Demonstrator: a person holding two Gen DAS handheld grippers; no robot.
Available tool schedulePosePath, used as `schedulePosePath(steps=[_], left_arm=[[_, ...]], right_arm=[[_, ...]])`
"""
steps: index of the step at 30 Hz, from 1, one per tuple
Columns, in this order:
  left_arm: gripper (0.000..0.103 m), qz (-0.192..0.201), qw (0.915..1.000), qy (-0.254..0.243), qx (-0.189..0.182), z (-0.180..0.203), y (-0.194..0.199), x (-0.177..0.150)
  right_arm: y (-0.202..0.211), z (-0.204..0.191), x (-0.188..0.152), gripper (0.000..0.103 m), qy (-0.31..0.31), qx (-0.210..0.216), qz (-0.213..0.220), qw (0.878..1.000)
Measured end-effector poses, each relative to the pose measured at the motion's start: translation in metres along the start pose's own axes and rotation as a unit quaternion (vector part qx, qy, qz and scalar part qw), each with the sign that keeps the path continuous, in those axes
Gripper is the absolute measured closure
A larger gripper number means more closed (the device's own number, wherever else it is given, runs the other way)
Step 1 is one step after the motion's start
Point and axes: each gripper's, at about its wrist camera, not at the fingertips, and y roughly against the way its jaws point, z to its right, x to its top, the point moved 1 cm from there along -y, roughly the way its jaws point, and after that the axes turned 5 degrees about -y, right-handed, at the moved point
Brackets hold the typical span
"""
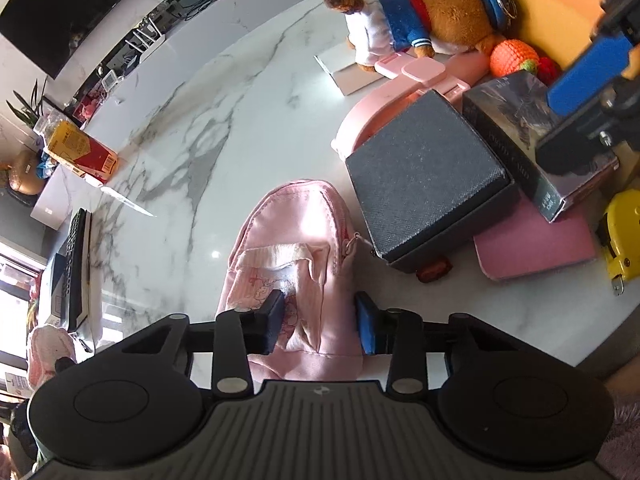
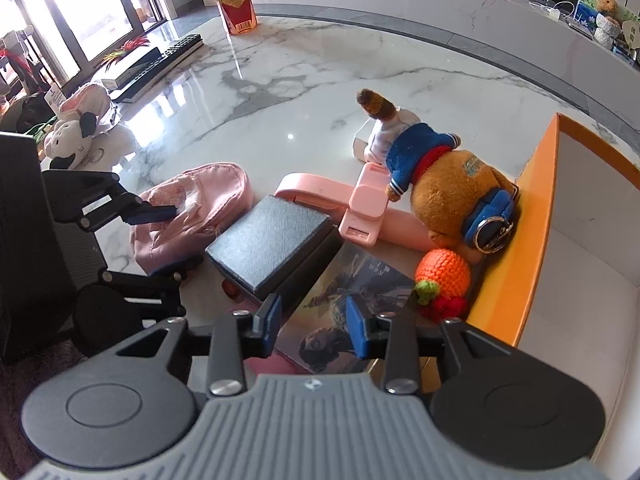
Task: Organize objects
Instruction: 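Grasp pink backpack with left tool while right tool grasps pink card case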
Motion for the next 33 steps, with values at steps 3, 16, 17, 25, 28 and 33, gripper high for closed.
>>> schedulePosePath(steps=[3, 16, 17, 25, 28, 33], left_arm=[[0.078, 0.018, 0.9991, 0.037, -0.012, -0.012, 0.012, -0.005], [0.084, 0.064, 0.9278, 0.310, -0.198, -0.069, 0.045, -0.049], [0.084, 0.065, 0.9266, 0.313, -0.198, -0.069, 0.046, -0.050], [0.084, 0.069, 0.9218, 0.320, -0.208, -0.075, 0.043, -0.053], [0.084, 0.069, 0.9193, 0.324, -0.213, -0.076, 0.043, -0.054], [0.084, 0.070, 0.9118, 0.338, -0.222, -0.075, 0.048, -0.059]], right_arm=[[0.004, -0.008, -0.010, 0.065, -0.007, 0.005, 0.005, 1.000], [-0.029, -0.070, -0.042, 0.066, 0.093, -0.050, 0.024, 0.994], [-0.033, -0.074, -0.041, 0.066, 0.103, -0.059, 0.028, 0.993], [-0.056, -0.092, -0.032, 0.075, 0.154, -0.118, 0.033, 0.980], [-0.053, -0.094, -0.031, 0.091, 0.159, -0.112, 0.036, 0.980], [-0.033, -0.096, -0.030, 0.101, 0.149, -0.110, 0.055, 0.981]])
